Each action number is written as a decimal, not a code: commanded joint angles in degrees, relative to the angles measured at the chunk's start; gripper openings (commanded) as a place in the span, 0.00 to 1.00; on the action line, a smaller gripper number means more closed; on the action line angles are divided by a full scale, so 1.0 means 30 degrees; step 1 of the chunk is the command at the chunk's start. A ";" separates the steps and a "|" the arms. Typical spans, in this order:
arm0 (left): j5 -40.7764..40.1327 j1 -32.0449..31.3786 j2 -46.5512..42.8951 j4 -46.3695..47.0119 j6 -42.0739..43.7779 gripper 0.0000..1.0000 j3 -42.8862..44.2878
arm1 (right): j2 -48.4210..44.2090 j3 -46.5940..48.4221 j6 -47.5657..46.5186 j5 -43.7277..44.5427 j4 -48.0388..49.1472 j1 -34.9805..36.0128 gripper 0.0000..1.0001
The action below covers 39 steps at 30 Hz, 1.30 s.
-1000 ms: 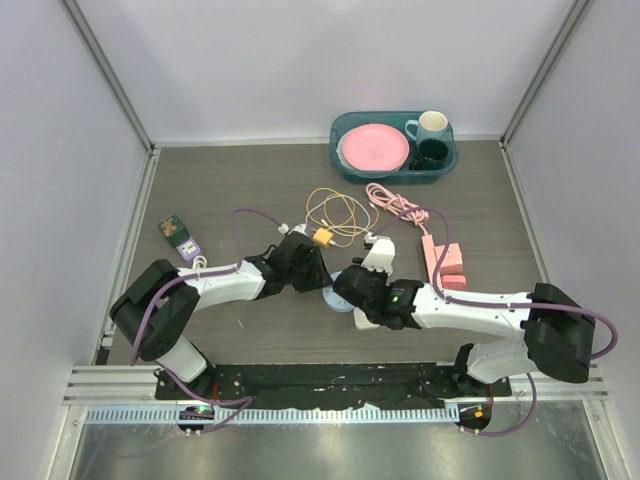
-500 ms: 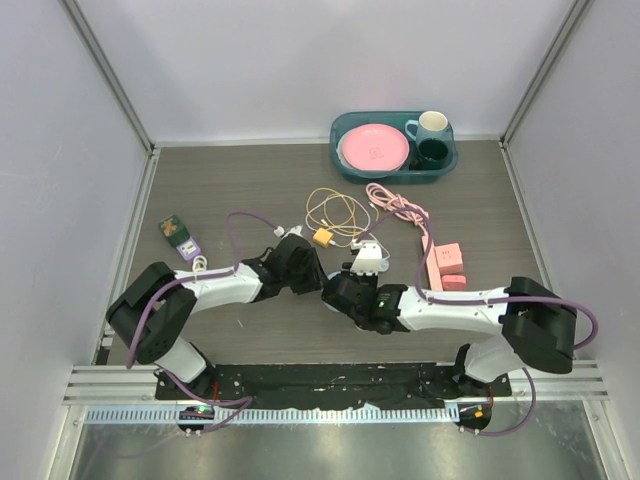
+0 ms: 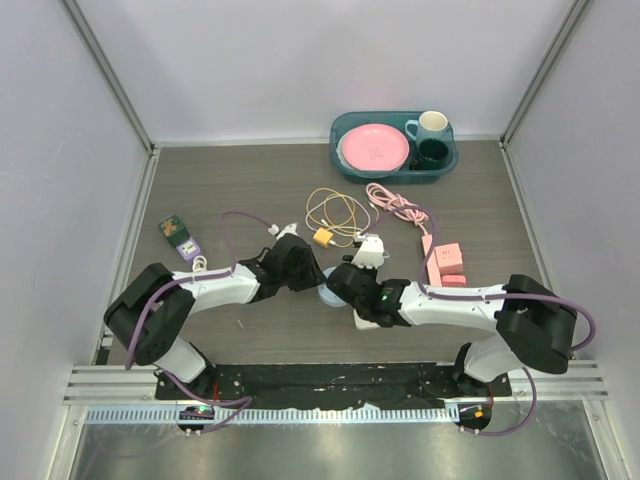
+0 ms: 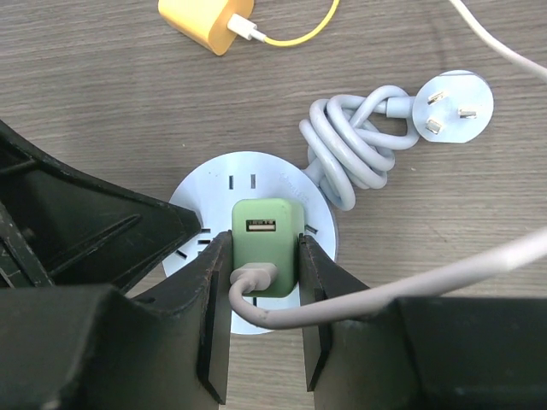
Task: Insert the plug
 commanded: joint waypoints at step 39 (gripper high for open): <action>-0.4108 0.1925 0.2558 -0.7171 0.9111 0.96 0.9910 | -0.6539 0.4391 -0.5359 -0.3689 -0.8405 -0.3259 0.92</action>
